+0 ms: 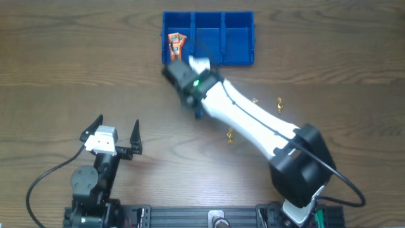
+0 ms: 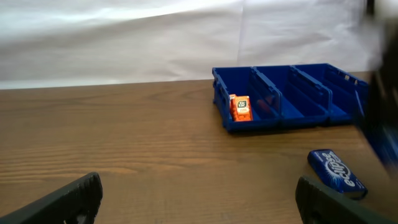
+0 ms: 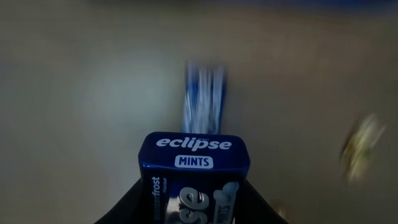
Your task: Sort Candies Into Trays
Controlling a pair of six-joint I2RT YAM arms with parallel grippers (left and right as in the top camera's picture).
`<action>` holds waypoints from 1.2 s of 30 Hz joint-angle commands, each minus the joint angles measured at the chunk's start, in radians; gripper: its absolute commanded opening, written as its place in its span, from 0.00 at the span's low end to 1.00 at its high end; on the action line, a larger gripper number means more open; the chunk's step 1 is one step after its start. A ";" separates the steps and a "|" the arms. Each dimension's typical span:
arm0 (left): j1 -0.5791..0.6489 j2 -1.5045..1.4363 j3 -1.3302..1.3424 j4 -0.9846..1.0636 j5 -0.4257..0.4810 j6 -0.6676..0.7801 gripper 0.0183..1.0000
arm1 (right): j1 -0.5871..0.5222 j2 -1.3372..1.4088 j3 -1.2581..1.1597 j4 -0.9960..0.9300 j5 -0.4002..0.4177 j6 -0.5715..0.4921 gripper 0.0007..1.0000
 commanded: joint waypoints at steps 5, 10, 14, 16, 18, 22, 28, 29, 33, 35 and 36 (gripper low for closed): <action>0.002 -0.006 -0.018 -0.035 0.018 0.011 1.00 | -0.134 -0.018 0.178 0.291 0.222 -0.271 0.12; 0.002 -0.006 -0.018 -0.035 0.018 0.011 1.00 | -0.183 0.070 0.179 0.458 0.219 -0.338 0.11; 0.002 -0.006 -0.018 -0.035 0.018 0.011 1.00 | -0.205 0.166 0.195 0.518 0.217 -0.352 0.11; 0.002 -0.006 -0.018 -0.035 0.018 0.011 1.00 | -0.208 0.206 0.206 0.521 0.198 -0.352 0.11; 0.002 -0.006 -0.018 -0.035 0.018 0.011 1.00 | -0.209 0.227 0.206 0.526 0.176 -0.352 0.11; 0.002 -0.006 -0.018 -0.035 0.018 0.011 1.00 | -0.212 0.264 0.206 0.533 0.157 -0.348 0.11; 0.002 -0.006 -0.018 -0.035 0.018 0.011 1.00 | -0.213 0.289 0.206 0.528 0.158 -0.348 0.14; 0.002 -0.006 -0.018 -0.035 0.018 0.011 1.00 | -0.213 0.289 0.206 0.529 0.158 -0.348 0.16; 0.002 -0.006 -0.018 -0.035 0.018 0.011 1.00 | -0.213 0.289 0.206 0.547 0.158 -0.349 0.65; 0.002 -0.006 -0.018 -0.035 0.018 0.011 1.00 | -0.213 0.288 0.206 0.551 0.158 -0.349 0.75; 0.002 -0.006 -0.018 -0.035 0.018 0.011 1.00 | -0.213 0.288 0.211 0.549 0.158 -0.349 0.81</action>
